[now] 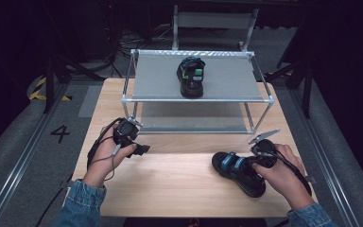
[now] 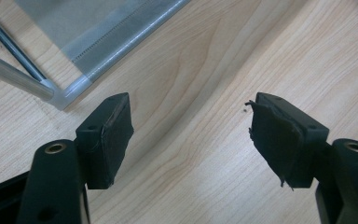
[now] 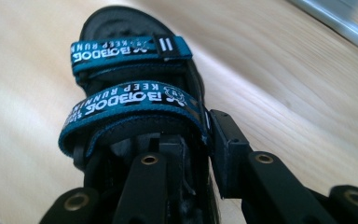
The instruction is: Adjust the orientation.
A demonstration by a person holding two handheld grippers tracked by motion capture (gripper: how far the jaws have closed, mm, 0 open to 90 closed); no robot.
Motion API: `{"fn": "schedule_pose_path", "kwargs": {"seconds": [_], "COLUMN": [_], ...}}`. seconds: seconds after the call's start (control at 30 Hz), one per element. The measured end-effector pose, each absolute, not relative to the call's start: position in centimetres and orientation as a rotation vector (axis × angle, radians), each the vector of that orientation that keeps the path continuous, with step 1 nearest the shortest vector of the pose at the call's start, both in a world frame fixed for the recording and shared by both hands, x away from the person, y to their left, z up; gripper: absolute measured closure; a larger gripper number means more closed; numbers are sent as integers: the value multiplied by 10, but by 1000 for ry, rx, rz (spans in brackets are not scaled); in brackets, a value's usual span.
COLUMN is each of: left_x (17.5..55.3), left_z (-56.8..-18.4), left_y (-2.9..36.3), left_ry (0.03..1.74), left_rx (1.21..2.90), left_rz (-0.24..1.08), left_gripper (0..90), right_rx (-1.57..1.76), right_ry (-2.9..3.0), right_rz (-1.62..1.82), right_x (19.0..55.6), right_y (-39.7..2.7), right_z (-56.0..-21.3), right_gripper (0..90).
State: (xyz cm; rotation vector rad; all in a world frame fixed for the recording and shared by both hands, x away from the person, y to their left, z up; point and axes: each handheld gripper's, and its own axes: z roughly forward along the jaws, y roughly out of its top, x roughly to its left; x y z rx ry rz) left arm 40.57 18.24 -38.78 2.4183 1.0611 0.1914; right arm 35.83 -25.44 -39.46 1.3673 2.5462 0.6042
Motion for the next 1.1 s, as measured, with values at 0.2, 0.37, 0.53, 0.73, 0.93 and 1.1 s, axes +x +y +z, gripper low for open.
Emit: {"fn": "schedule_pose_path", "kwargs": {"seconds": [0.2,0.37,0.53,0.73,0.93,1.1], "left_x": [407,407,408,408,412,413], "left_z": [-388,-388,-388,-386,-385,-385], "left_y": [181,178,179,182,182,180], "left_ry": [1062,1054,1058,1061,1058,1051], "left_rx": [2413,2419,2416,2406,2396,2397], "left_rz": [192,190,185,183,185,183], "left_gripper": [300,298,296,297,296,295], "right_rx": [1520,1398,1234,1138,1144,1144], "right_ry": [2491,2514,2541,2541,2533,2531], "right_rz": [602,631,638,626,637,680], "right_x": [358,356,358,362,357,354], "right_y": [-262,-260,-254,-250,-249,-251], "right_z": [-398,-399,-400,-402,-396,-392], "right_gripper": [700,611,560,645,717,723]}}
